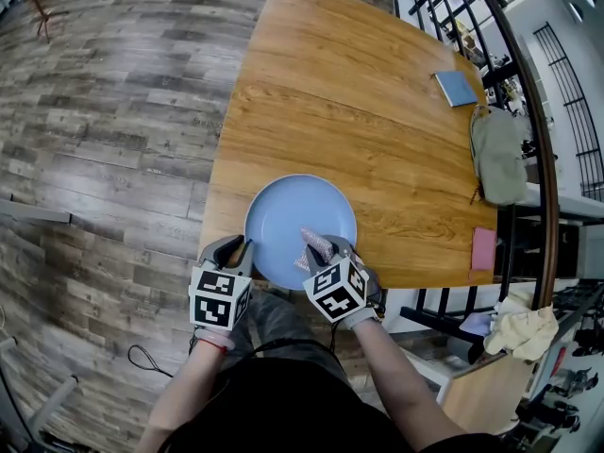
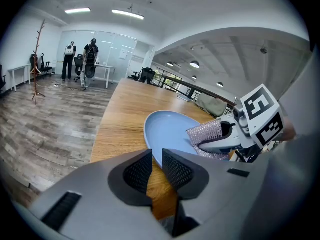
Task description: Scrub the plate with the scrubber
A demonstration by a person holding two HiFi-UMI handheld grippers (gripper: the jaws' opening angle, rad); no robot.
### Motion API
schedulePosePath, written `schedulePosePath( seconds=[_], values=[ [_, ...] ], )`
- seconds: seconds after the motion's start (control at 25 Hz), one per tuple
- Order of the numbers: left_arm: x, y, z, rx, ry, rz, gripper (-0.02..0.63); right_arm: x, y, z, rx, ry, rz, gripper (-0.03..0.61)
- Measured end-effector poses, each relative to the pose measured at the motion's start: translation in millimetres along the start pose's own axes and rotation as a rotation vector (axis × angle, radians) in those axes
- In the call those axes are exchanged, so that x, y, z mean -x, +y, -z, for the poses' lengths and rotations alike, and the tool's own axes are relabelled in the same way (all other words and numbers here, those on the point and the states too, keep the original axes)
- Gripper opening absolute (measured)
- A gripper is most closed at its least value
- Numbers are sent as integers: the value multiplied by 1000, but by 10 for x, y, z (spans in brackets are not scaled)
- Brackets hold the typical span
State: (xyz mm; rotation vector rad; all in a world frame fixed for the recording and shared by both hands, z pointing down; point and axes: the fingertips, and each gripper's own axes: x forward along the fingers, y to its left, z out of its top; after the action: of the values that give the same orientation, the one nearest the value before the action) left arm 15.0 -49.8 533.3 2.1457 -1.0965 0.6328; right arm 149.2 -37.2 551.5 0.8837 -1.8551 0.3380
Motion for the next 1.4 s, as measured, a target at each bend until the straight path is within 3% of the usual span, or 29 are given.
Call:
schedulePosePath(
  seconds=[0.32, 0.92, 1.4],
  values=[
    [10, 15, -1, 5, -1, -2, 58, -143, 260, -371, 38, -69, -66, 67],
    [12, 12, 6, 12, -4, -6, 58, -478, 166, -1001, 76, -185, -44, 69],
    [10, 4, -5, 12, -1, -1, 58, -524, -279, -995, -34, -188, 28, 71]
  ],
)
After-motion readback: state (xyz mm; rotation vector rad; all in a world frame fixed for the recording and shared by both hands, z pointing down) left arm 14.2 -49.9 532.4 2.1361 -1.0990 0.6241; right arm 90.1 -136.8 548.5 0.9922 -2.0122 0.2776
